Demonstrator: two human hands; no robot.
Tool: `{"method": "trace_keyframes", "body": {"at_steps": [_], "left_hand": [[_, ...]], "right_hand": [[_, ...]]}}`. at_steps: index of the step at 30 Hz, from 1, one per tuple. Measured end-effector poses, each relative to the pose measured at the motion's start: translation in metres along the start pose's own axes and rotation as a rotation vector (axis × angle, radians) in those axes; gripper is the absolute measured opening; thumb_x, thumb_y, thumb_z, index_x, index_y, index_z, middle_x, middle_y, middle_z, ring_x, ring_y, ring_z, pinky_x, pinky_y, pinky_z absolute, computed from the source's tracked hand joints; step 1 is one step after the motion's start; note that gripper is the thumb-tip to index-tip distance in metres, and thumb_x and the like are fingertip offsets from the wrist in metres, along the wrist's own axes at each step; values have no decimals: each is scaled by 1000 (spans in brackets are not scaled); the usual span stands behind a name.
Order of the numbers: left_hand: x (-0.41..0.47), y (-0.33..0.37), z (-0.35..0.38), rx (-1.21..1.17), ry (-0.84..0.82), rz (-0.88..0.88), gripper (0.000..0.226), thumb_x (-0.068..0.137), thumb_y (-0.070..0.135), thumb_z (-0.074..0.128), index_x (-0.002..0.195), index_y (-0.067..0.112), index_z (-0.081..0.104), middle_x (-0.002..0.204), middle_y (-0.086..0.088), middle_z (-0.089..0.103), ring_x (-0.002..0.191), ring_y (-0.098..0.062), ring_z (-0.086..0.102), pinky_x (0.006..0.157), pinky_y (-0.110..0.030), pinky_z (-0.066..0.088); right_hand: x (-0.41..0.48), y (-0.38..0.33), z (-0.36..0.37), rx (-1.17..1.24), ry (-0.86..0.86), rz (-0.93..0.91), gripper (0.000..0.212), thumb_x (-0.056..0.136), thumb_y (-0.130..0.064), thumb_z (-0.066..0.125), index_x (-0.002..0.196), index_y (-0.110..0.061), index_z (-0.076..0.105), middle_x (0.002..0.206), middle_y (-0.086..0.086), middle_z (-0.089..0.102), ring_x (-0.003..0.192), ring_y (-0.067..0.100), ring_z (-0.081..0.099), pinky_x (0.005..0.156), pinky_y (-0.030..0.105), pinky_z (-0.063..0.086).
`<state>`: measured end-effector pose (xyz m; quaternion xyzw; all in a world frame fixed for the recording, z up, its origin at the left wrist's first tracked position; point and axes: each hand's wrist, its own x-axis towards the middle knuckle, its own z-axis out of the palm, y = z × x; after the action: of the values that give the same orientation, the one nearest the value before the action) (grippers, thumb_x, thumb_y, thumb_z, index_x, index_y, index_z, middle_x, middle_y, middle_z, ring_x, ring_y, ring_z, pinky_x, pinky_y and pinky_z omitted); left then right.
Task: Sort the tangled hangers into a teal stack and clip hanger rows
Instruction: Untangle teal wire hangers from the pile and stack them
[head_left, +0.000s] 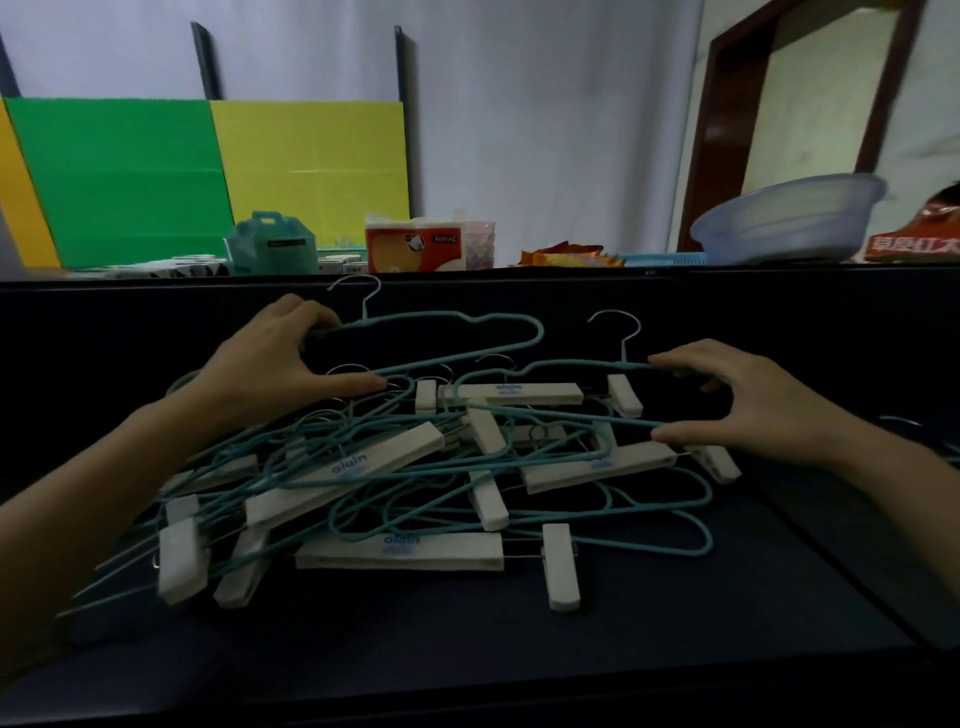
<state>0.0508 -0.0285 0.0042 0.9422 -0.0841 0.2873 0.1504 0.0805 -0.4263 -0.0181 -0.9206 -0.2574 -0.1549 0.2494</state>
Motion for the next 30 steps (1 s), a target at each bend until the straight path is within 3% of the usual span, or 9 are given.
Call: {"method": "trace_keyframes", "body": {"at_steps": [3, 7, 11, 18, 22, 26, 30], "left_hand": [[9, 23, 4, -18, 24, 45, 104, 39, 88, 45, 115, 18, 52, 104, 5, 44, 92, -14, 45, 83, -33, 42], [24, 64, 22, -20, 8, 96, 101, 42, 87, 44, 116, 18, 52, 103, 7, 43, 92, -13, 44, 83, -32, 42], [41, 118, 52, -9, -38, 156, 105, 46, 92, 47, 118, 16, 51, 107, 4, 45, 98, -15, 46, 87, -36, 45], [51, 230, 119, -22, -113, 190, 98, 48, 84, 43, 116, 14, 51, 112, -2, 49, 104, -21, 49, 85, -38, 47], [47, 291, 161, -37, -161, 183, 95, 49, 83, 43, 115, 15, 52, 112, -3, 50, 106, -21, 49, 85, -37, 46], [43, 349, 205, -87, -223, 168, 90, 53, 81, 50, 114, 16, 52, 114, -3, 50, 108, -21, 48, 89, -37, 45], [39, 404, 240, -66, -280, 200, 84, 59, 79, 54, 115, 17, 50, 115, -2, 49, 108, -20, 47, 86, -34, 45]], "right_hand": [[-14, 11, -9, -16, -1, 9, 89, 56, -76, 61, 132, -30, 47, 125, -14, 48, 115, 4, 47, 98, 28, 41], [-44, 31, -32, -41, 25, 64, 80, 60, -60, 66, 131, -29, 48, 127, -13, 48, 115, 3, 45, 102, 27, 38], [-85, 61, -66, -57, 25, 135, 82, 57, -74, 62, 129, -37, 46, 127, -20, 46, 115, -1, 44, 95, 19, 36], [-174, 128, -142, -110, -23, 286, 72, 50, -79, 59, 117, -58, 41, 125, -37, 39, 115, -13, 41, 94, 19, 35], [-222, 165, -182, -145, -26, 336, 74, 47, -81, 60, 115, -60, 42, 124, -42, 35, 113, -25, 35, 94, 19, 34], [-265, 204, -217, -194, -46, 388, 78, 47, -82, 61, 119, -57, 44, 130, -33, 40, 124, -6, 39, 105, 31, 37], [-288, 231, -243, -174, -9, 390, 79, 43, -87, 59, 114, -55, 47, 123, -34, 44, 114, -16, 42, 93, 17, 38]]}}
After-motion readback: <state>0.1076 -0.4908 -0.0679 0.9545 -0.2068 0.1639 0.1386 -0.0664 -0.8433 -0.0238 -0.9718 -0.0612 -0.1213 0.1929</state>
